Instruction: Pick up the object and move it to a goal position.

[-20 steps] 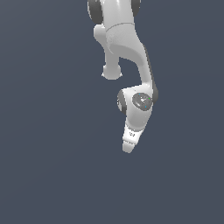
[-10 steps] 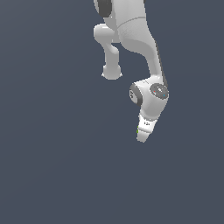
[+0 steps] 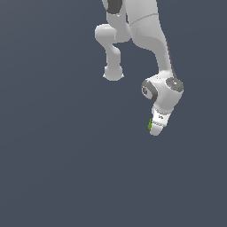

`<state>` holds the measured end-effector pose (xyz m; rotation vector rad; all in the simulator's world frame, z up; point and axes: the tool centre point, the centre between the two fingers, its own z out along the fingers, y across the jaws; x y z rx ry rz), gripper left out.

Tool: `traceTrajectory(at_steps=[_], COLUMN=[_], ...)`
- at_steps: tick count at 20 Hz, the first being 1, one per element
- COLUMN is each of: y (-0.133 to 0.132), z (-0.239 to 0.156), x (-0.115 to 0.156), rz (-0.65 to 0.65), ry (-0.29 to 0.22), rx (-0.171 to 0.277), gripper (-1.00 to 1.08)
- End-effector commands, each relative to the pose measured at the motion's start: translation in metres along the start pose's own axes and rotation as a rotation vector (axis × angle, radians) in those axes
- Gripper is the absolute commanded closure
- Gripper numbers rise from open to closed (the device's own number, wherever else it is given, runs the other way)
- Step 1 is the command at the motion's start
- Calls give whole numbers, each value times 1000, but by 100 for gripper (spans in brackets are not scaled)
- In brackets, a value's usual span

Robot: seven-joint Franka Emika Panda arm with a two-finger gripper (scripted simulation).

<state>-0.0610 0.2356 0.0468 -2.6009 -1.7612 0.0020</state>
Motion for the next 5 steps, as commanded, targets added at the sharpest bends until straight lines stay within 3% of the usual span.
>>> traceTrajectory(at_steps=[1, 5], y=[-6, -7], z=[-1, -1], x=[5, 7], rz=[2, 2], ry=[1, 1], rx=[-1, -1], gripper=[108, 108])
